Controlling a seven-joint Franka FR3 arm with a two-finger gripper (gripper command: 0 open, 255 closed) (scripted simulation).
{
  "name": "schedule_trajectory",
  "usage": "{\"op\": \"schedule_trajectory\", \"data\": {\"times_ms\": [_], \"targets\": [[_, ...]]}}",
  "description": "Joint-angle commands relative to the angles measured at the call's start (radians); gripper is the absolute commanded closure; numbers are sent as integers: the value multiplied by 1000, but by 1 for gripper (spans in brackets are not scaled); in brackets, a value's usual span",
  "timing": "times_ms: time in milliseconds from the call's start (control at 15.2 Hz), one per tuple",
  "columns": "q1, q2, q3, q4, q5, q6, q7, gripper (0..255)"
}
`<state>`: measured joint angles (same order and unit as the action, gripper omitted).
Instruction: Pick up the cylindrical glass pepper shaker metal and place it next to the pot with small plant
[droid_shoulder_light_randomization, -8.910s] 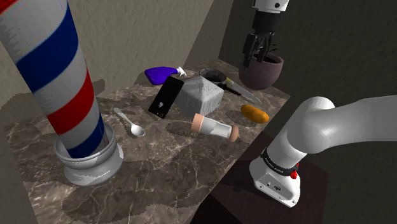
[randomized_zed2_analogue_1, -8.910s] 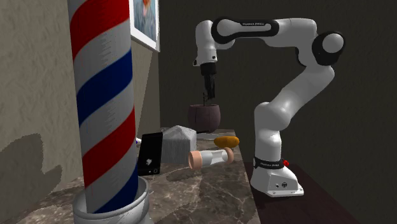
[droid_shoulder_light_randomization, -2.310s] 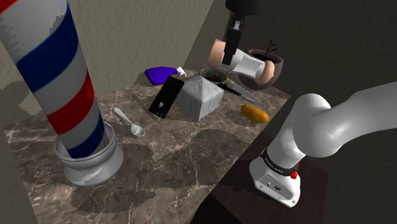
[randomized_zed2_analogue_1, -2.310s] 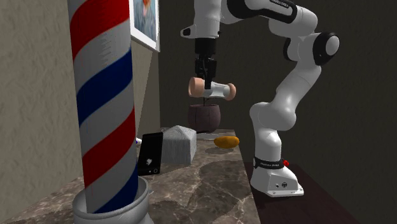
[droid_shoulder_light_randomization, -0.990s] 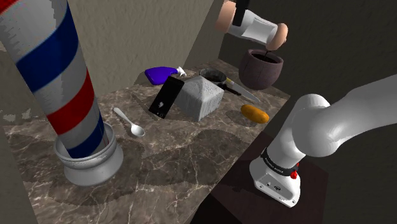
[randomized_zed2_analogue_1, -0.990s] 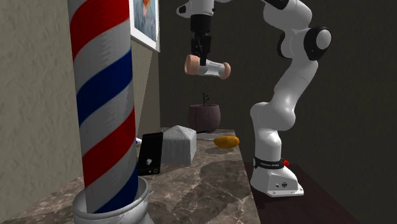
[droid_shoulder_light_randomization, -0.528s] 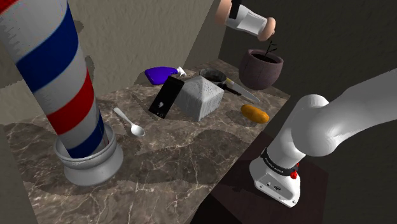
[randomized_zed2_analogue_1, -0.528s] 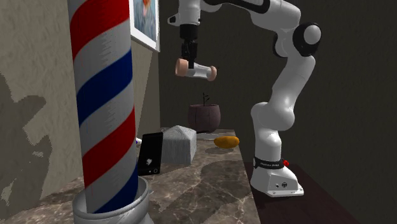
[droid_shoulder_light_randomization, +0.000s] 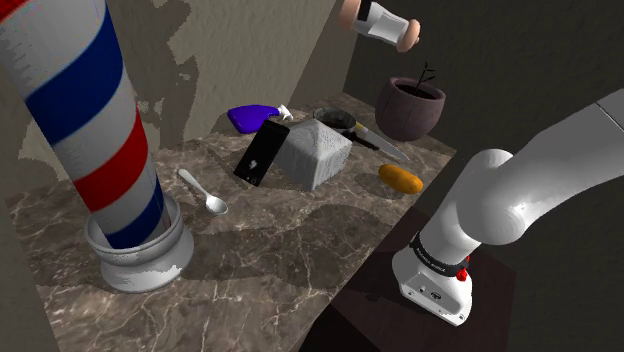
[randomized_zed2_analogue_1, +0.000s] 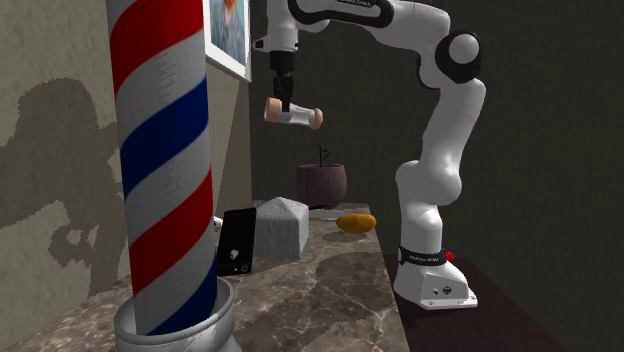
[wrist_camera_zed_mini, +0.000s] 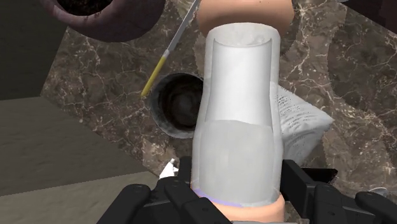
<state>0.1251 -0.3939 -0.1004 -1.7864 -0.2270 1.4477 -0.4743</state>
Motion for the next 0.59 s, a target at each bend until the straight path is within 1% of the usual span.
{"op": "schedule_trajectory", "data": {"times_ms": [0, 264, 528], "targets": [[-12, 48, -35, 46, -6, 12, -47, 255], [-37, 151, -101, 144, -1, 36, -136, 255], [-67, 272, -163, 268, 24, 48, -229, 255]]}}
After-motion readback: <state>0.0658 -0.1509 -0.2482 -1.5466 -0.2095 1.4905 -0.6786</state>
